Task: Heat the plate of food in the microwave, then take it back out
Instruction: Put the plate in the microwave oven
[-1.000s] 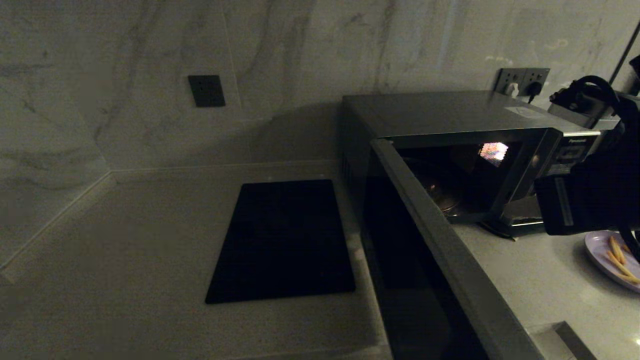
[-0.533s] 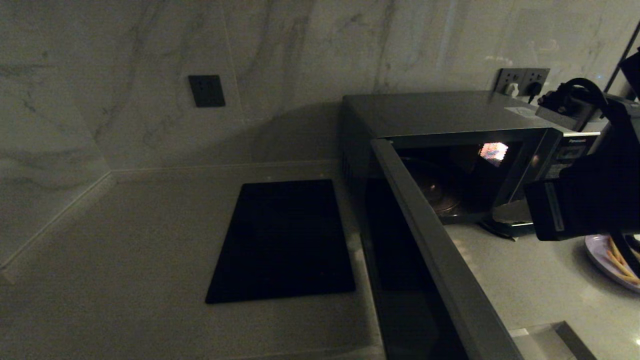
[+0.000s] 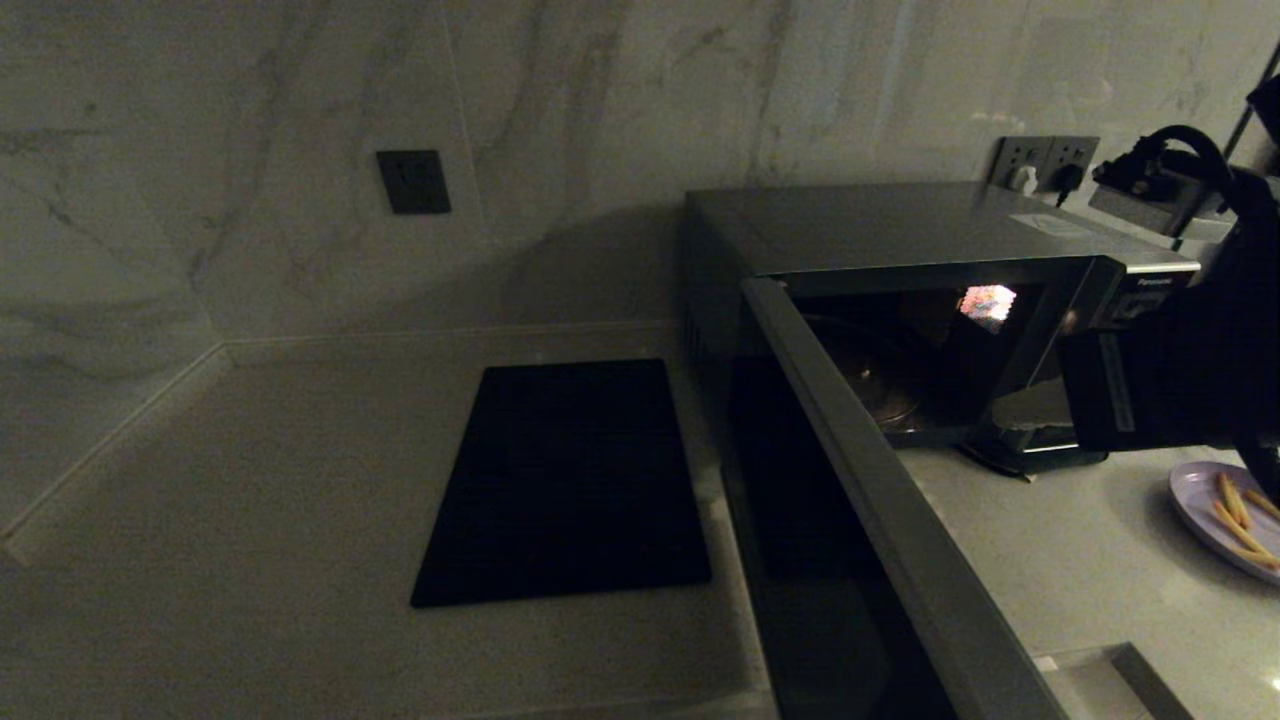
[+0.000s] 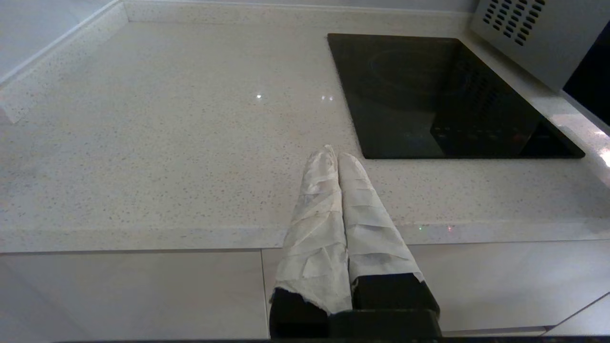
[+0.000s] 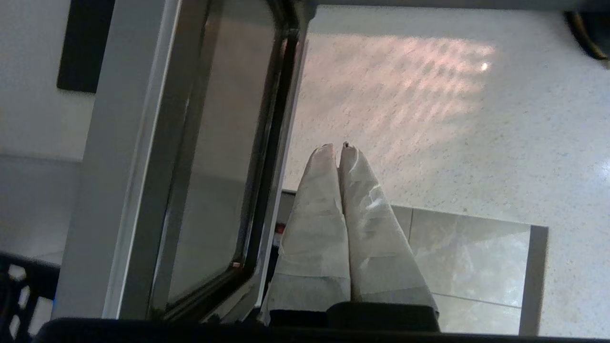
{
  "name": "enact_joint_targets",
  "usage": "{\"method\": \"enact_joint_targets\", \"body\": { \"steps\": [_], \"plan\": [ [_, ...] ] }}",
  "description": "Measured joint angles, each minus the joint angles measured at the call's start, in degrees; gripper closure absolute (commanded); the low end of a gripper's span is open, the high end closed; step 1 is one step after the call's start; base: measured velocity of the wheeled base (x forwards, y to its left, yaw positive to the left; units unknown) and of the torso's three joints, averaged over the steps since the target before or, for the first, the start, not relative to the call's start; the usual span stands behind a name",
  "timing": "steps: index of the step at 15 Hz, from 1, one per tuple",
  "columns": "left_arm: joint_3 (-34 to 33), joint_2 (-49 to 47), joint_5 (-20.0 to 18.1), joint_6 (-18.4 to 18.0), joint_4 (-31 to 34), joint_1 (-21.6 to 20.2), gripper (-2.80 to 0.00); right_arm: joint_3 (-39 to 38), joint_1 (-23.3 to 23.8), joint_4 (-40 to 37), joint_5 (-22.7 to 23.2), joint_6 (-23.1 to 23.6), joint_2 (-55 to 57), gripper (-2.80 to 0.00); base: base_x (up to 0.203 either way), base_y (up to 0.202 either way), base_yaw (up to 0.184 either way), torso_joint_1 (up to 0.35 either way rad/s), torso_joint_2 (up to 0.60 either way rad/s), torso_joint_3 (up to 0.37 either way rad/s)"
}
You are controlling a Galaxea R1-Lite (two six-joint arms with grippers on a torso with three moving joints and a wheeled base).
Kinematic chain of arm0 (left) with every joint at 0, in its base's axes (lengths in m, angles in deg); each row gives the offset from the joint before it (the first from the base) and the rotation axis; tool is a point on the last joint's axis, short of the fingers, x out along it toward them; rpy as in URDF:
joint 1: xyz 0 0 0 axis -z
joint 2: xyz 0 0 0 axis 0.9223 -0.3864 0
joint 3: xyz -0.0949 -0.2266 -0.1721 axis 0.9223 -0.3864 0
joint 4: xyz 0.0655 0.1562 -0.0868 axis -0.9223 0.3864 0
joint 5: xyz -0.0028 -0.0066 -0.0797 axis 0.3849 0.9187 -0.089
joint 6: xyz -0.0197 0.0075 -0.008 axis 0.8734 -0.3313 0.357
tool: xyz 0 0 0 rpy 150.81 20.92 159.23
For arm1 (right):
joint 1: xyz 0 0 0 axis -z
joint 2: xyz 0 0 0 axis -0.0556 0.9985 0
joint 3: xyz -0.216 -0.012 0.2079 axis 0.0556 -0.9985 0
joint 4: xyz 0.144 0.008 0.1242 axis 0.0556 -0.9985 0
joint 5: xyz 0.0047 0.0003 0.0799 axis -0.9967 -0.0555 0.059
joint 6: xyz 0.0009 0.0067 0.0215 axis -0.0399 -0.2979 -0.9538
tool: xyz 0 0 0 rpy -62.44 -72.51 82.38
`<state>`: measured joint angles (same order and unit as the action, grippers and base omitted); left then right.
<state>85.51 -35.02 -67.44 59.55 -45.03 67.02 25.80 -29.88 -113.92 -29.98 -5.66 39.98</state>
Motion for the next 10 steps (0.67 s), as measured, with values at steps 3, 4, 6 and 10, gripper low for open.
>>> {"method": "enact_joint_targets", "body": {
  "steps": [3,4,6,10],
  "plan": [
    [0.0,0.0,0.0,0.0,0.0,0.0,0.0,1.26,8.01,-0.07,-0.56,-0.21,-0.07,0.0,0.0,0.0,0.0,0.0,0.0,0.0],
    [0.0,0.0,0.0,-0.02,-0.02,0.0,0.0,1.49,12.18,-0.07,-0.74,-0.21,-0.36,0.0,0.0,0.0,0.0,0.0,0.0,0.0],
    [0.0,0.0,0.0,-0.02,0.0,0.0,0.0,1.76,21.2,-0.07,-0.9,-0.12,-1.29,0.0,0.0,0.0,0.0,0.0,0.0,0.0],
    [0.0,0.0,0.0,-0.02,0.0,0.0,0.0,-0.35,41.08,0.91,-0.96,1.15,-2.71,0.0,0.0,0.0,0.0,0.0,0.0,0.0]
  ]
}}
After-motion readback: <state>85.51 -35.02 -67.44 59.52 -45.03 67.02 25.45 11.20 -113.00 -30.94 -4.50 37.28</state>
